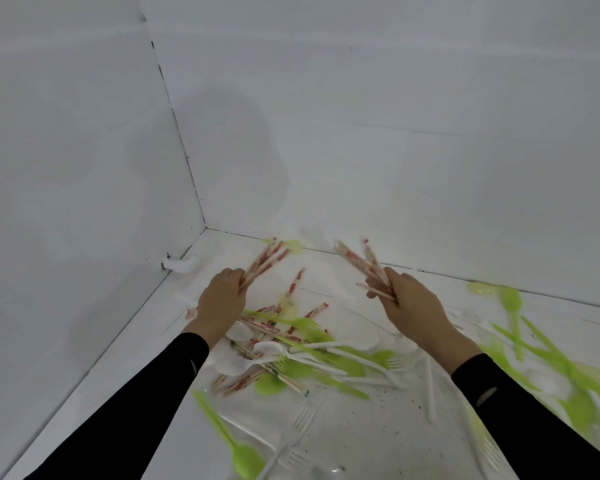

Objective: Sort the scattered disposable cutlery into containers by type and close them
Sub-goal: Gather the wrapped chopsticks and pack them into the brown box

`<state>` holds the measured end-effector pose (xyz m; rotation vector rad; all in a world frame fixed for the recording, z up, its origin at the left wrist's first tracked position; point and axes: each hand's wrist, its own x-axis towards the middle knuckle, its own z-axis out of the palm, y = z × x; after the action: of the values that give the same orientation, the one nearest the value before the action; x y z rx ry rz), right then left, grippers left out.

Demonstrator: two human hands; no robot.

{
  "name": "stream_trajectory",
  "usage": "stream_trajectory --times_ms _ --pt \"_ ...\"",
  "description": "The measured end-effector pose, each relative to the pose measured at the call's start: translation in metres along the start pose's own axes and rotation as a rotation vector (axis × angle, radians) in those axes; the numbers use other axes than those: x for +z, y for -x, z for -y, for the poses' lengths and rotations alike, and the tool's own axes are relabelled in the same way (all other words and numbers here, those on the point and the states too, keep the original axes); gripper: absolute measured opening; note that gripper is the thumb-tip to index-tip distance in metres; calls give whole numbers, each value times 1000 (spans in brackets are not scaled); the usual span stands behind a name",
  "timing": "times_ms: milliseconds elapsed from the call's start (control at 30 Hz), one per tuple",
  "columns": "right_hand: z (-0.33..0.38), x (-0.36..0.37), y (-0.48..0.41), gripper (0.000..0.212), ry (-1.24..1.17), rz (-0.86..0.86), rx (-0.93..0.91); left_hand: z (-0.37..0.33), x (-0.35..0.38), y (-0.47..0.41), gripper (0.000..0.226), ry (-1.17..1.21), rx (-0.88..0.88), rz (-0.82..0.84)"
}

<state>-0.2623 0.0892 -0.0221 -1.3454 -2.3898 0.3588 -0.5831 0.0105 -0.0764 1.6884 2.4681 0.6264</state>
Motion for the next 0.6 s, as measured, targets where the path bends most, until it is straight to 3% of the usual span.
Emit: stream_trajectory --times_ms 67,233,333,367,433,533,600 --pt "7 -8 -2 11 -224 -31 36 -4 -16 -3 10 175 -39 -89" --pt "50 -18 -1 13 -985 -118 148 -17 -57 8 13 946 -116 -333" --pt "72 -10 3 12 -1229 -48 168 -11 -66 23 12 1066 -107 -479" --pt "79 -6 5 12 -1251 -28 190 -7 -67 28 12 1059 -108 -512" --pt "89 4 8 33 -1158 -5 216 2 -64 41 12 1032 -120 -549" --pt "99 23 4 48 -785 98 150 14 -56 58 18 950 -152 -571" --pt "105 40 -2 48 -517 227 103 18 -49 69 15 930 -201 -544"
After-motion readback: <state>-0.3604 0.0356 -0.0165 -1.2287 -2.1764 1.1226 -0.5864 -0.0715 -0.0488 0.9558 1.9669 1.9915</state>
